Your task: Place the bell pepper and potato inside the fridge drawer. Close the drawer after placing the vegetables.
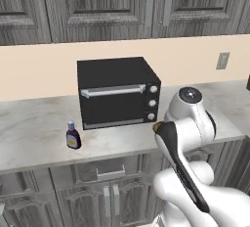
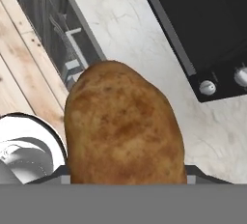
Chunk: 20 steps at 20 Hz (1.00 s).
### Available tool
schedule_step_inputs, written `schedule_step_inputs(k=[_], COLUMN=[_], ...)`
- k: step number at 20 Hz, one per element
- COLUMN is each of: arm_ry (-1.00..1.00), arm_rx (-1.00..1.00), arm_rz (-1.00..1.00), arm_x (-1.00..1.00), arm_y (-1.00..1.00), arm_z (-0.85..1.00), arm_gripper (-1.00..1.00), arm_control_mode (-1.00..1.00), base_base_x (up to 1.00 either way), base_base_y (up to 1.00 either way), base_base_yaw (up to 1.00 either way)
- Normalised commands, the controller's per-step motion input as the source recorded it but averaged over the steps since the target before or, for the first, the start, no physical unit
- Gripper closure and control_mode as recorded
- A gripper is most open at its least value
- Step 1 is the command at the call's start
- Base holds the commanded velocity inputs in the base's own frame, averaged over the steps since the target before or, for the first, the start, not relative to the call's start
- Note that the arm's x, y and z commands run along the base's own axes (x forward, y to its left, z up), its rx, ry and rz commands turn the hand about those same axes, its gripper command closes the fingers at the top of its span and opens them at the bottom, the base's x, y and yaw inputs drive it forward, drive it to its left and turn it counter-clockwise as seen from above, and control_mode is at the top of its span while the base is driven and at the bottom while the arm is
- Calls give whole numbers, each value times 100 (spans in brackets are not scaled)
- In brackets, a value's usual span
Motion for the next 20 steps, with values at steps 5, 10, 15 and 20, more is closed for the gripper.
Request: schedule_step_inputs(k=[5,10,15,20], arm_ry=[0,0,0,0], arm_rx=[0,0,0,0], arm_rz=[0,-3,-1,0], arm_x=[-3,0,-6,0], arm_y=[2,8,0,0], arm_z=[1,0,-3,0], arm_gripper=[100,100,100,100], arm_control_mode=[-100,-100,100,100], base_base_x=[0,0,-23,-98], base_base_y=[0,0,-1,-20], base_base_yaw=[0,0,0,0])
